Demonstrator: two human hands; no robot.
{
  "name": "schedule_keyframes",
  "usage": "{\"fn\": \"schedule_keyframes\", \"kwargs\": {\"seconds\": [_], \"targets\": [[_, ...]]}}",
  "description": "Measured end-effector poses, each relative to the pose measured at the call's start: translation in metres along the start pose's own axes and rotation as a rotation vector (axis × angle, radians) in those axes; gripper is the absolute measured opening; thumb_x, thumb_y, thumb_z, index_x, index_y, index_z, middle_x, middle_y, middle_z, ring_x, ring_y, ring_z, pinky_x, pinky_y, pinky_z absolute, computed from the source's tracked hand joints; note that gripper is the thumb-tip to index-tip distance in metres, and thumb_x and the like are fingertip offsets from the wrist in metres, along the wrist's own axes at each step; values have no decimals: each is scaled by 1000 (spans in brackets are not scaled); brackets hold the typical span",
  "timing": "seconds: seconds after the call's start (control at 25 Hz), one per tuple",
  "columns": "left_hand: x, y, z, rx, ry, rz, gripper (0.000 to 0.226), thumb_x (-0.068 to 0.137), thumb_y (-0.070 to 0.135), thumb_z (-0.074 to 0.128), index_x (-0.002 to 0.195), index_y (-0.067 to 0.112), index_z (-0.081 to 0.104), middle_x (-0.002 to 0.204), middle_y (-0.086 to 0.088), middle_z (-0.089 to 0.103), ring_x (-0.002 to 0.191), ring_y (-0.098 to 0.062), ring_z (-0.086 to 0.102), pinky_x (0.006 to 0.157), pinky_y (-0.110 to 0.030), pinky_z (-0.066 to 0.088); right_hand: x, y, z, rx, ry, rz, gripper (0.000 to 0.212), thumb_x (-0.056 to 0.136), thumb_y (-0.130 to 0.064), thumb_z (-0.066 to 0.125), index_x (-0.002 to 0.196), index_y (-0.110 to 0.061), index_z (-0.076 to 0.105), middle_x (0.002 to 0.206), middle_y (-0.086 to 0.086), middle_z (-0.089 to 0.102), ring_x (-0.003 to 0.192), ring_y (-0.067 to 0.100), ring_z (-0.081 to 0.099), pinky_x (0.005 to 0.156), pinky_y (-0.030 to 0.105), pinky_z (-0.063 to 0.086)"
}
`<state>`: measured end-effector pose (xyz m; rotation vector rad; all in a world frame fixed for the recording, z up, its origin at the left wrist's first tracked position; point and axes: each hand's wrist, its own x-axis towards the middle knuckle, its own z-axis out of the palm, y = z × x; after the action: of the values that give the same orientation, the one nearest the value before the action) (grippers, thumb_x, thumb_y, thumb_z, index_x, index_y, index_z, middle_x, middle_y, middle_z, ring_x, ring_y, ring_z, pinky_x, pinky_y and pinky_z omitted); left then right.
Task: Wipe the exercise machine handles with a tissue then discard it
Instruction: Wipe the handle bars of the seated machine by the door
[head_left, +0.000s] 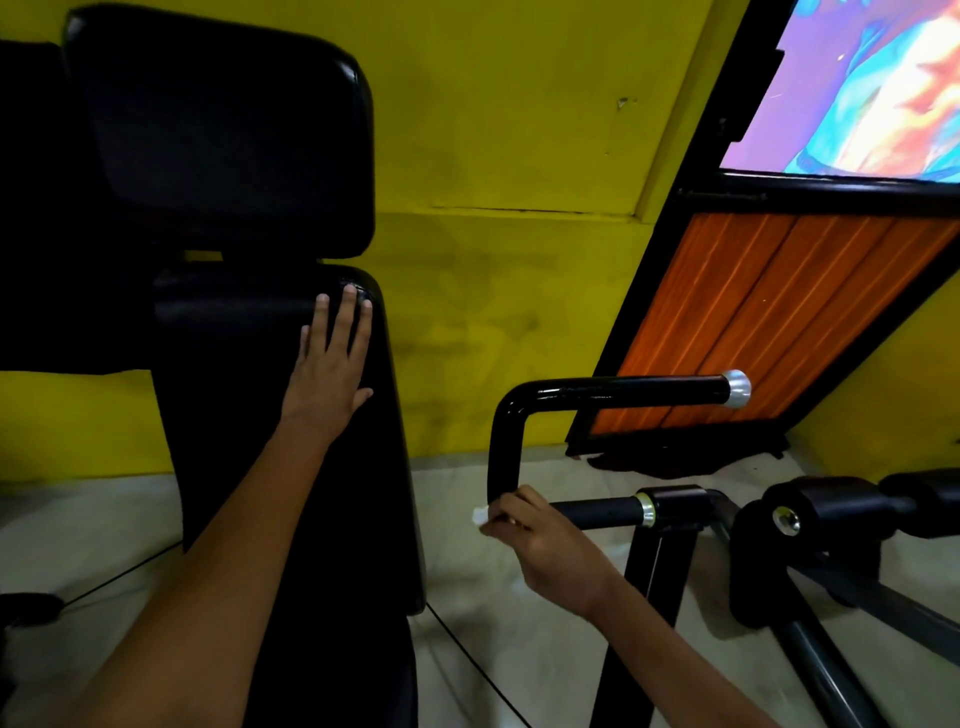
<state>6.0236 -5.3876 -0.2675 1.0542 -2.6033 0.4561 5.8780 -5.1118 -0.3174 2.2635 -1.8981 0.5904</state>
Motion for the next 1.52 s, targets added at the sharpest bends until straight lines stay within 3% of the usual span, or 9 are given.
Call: {"fn": "schedule_keyframes", "kwargs": {"seconds": [0.16, 0.28, 0.36, 0.52, 0.8, 0.92, 1.12, 1.32, 1.52], "targets": [[-1, 1, 2, -23, 24, -2, 124, 68, 41, 81, 151, 9, -5, 159, -15, -10, 145, -40, -3, 111, -55, 25, -4, -13, -17, 321, 429, 362, 44, 76, 15, 53, 104, -16, 66, 98, 5, 57, 85, 11, 54, 73, 20, 47], [-7, 4, 5, -44, 21, -13, 127, 66, 44, 81, 151, 9, -7, 158, -16, -11, 145, -39, -6, 113, -54, 20, 23, -16, -40, 464, 881, 763, 17, 88, -2, 60, 97, -16, 66, 95, 3, 60, 87, 9, 58, 74, 16, 45], [-11, 8, 9, -34, 9, -17, 128, 67, 47, 80, 151, 8, -9, 158, -16, -14, 145, -39, -9, 114, -53, 16, 40, -15, -43, 594, 967, 896, 9, 88, -12, 64, 94, -18, 65, 95, 1, 64, 89, 11, 61, 74, 18, 48], [-15, 15, 13, -25, 1, -32, 126, 70, 50, 76, 150, 5, -12, 156, -18, -18, 144, -40, -12, 117, -50, 14, 55, -16, -33, 700, 955, 1001, 11, 85, -12, 67, 95, -10, 63, 90, -1, 67, 84, 9, 64, 74, 22, 52], [-15, 15, 12, -59, 2, -29, 128, 69, 47, 78, 150, 6, -12, 157, -17, -16, 144, -39, -13, 117, -49, 19, 51, -18, -17, 547, 830, 817, 13, 85, -3, 61, 94, -7, 69, 88, 3, 68, 83, 6, 62, 73, 14, 47], [-16, 18, 11, -86, 8, -41, 128, 68, 45, 79, 150, 6, -12, 157, -17, -16, 144, -39, -14, 115, -50, 26, 38, -15, -11, 460, 683, 846, 16, 79, 1, 57, 85, -2, 72, 82, 8, 67, 75, 11, 60, 68, 6, 41], [-16, 16, 10, -69, -4, -31, 128, 68, 45, 80, 150, 5, -11, 157, -18, -17, 144, -40, -14, 115, -50, 25, 24, -18, -7, 393, 365, 862, 15, 77, 10, 59, 72, 2, 70, 68, 9, 61, 62, 20, 55, 61, 23, 37], [-16, 14, 5, -83, -35, -28, 126, 71, 46, 77, 149, 8, -16, 156, -15, -22, 143, -37, -17, 111, -48, 34, 56, 1, -35, 696, 737, 1052, 8, 83, -13, 68, 88, -10, 74, 78, 2, 70, 73, 13, 64, 67, 24, 48], [-18, 18, -1, -133, -36, -55, 124, 73, 44, 77, 149, 9, -15, 157, -12, -23, 144, -36, -18, 103, -44, 43, 48, -15, -24, 515, 534, 983, 20, 82, 3, 58, 84, -9, 74, 80, -3, 65, 76, 6, 60, 68, 14, 45]]}}
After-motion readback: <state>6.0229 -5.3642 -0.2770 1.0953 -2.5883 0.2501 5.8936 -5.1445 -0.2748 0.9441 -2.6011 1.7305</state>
